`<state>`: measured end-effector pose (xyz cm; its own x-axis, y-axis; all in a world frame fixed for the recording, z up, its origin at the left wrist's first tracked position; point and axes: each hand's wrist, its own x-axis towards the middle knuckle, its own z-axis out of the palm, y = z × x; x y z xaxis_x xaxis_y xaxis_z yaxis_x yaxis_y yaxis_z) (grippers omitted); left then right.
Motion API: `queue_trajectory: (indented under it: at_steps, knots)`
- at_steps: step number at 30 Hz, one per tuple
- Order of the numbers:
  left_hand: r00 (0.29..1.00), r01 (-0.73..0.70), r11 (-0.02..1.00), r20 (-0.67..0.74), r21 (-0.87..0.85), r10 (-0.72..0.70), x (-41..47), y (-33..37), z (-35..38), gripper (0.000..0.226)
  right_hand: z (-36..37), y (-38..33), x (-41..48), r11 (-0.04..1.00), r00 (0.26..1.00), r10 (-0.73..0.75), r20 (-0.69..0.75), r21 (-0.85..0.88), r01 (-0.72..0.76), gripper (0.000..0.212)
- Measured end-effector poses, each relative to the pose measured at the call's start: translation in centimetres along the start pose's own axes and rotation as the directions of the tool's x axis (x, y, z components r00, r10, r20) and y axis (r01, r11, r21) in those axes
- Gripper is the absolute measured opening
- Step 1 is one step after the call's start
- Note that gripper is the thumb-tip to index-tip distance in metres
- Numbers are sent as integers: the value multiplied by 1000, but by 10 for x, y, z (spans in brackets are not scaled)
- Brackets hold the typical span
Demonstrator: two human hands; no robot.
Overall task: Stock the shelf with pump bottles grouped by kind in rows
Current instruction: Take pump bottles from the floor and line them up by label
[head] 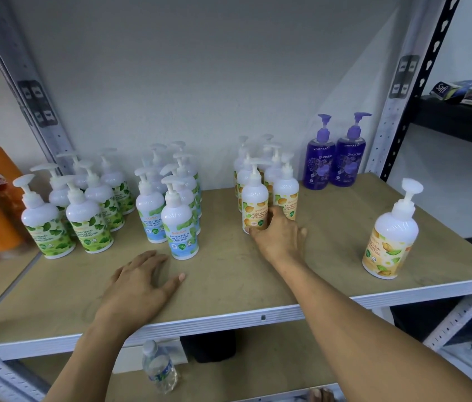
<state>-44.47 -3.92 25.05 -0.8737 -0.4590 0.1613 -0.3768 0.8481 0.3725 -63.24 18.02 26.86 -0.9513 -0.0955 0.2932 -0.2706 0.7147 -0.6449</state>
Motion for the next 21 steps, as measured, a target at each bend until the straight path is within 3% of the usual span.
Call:
queue_trajectory:
  at_steps: [3, 7, 21]
  knots:
    - [1000, -8, 1000, -8, 0, 8, -1, 1, 0, 74, 1, -3, 0, 998, 999, 37, 13, 48, -38, 40]
    - [1000, -15, 1000, -3, 3, 15, -1, -2, 0, 89, 7, -6, -1, 999, 999, 28, -29, 18, -27, 41]
    - [1000, -23, 1000, -16, 7, 23, 0, -3, 1, 84, 5, -3, 1, 998, 999, 37, 6, 53, -37, 38]
